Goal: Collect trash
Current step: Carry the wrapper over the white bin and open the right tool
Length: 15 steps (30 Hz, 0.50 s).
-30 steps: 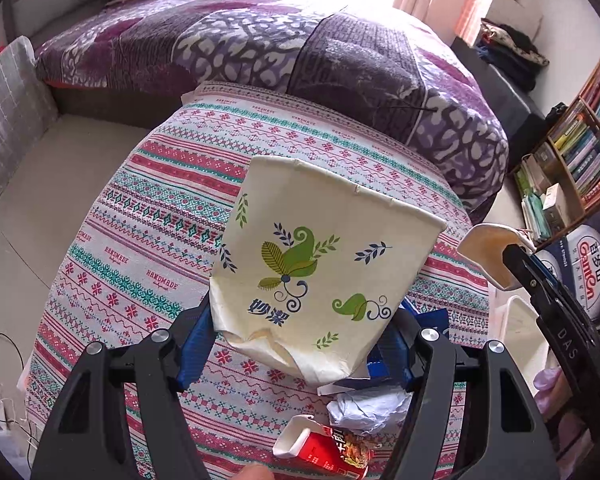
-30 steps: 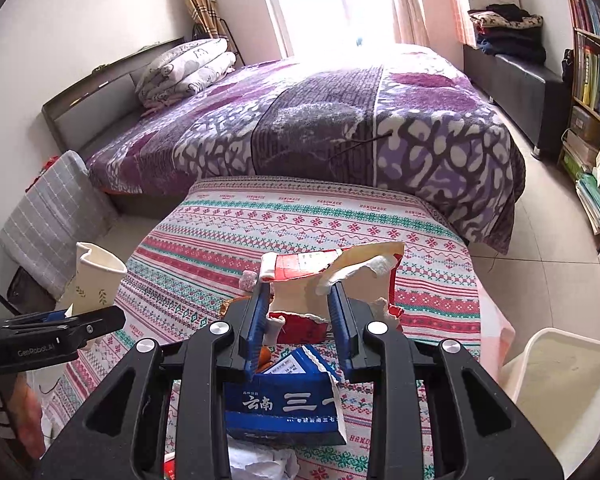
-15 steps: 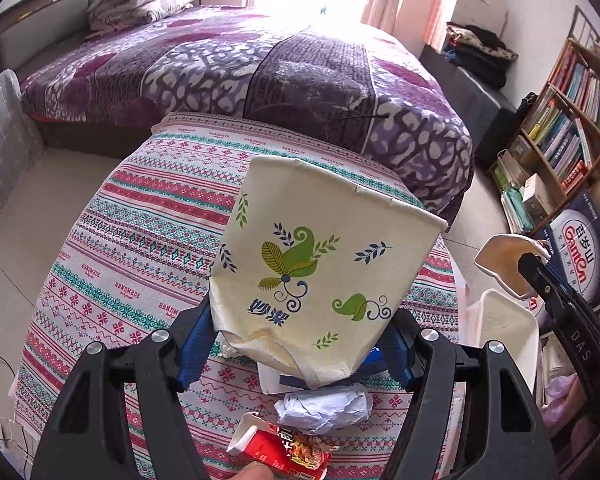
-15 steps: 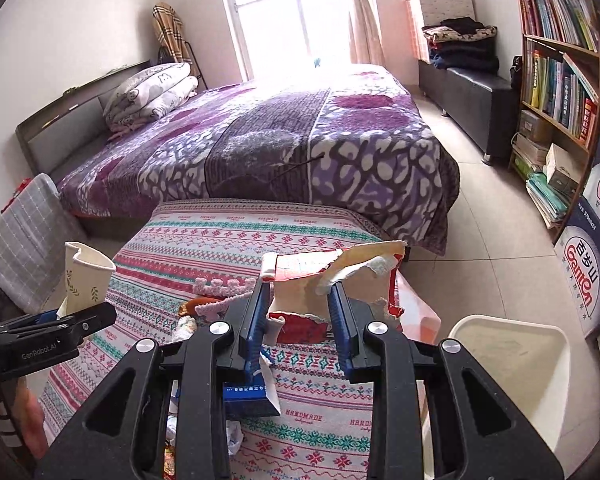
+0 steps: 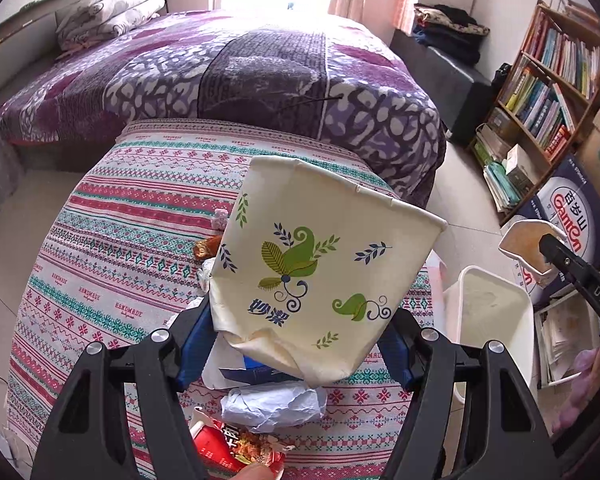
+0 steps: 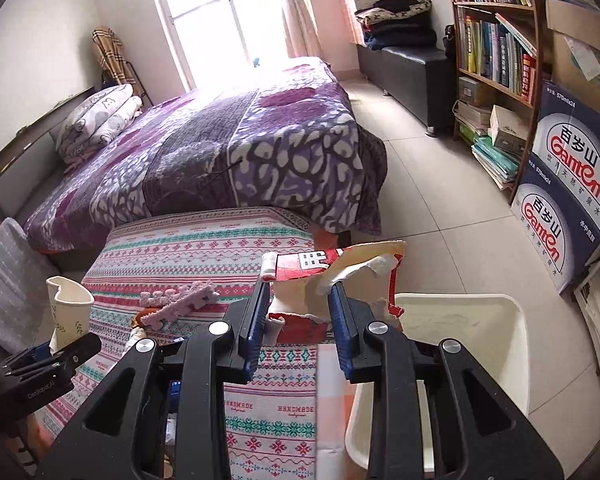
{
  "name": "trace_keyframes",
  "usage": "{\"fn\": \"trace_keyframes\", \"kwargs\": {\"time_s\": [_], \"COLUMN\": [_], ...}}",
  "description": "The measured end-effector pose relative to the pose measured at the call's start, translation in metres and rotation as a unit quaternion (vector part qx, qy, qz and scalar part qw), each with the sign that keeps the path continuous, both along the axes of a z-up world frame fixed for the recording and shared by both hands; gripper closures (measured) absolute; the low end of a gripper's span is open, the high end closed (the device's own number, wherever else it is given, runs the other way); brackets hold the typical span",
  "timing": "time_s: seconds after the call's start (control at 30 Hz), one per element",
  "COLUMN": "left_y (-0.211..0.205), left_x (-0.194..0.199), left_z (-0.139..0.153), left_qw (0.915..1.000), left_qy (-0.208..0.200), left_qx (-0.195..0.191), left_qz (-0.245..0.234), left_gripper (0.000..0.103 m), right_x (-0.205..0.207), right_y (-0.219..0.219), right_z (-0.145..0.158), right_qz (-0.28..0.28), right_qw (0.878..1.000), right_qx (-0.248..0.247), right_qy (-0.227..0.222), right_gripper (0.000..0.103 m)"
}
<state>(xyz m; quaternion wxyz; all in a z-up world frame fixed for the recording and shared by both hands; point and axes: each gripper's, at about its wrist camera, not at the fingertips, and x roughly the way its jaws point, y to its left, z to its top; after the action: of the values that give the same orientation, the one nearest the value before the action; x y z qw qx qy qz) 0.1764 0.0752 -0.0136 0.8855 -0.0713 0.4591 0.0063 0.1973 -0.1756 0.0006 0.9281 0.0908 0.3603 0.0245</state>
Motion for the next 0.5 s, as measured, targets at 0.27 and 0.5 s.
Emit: {"fn": "trace_keyframes", "kwargs": {"time_s": [0.27, 0.5], "left_y": [-0.031, -0.052], "left_x": [0.003, 0.004], "left_z": [-0.008, -0.011], "left_qw": [0.9996, 0.999], "left_qy": [0.006, 0.009], "left_qx": [0.009, 0.011], "left_qz": [-0.025, -0.043], "left_gripper": [0.034, 0.034], "right_x": [-0.002, -0.004], "right_y": [-0.044, -0.075], "right_z": [-0.012, -0.021], "right_qz": [-0.056, -0.098], "right_qw": [0.998, 0.993], "right_qx": [0.013, 0.018], "right_qy": [0.037, 0.068], "right_gripper": [0.074, 0.071]}}
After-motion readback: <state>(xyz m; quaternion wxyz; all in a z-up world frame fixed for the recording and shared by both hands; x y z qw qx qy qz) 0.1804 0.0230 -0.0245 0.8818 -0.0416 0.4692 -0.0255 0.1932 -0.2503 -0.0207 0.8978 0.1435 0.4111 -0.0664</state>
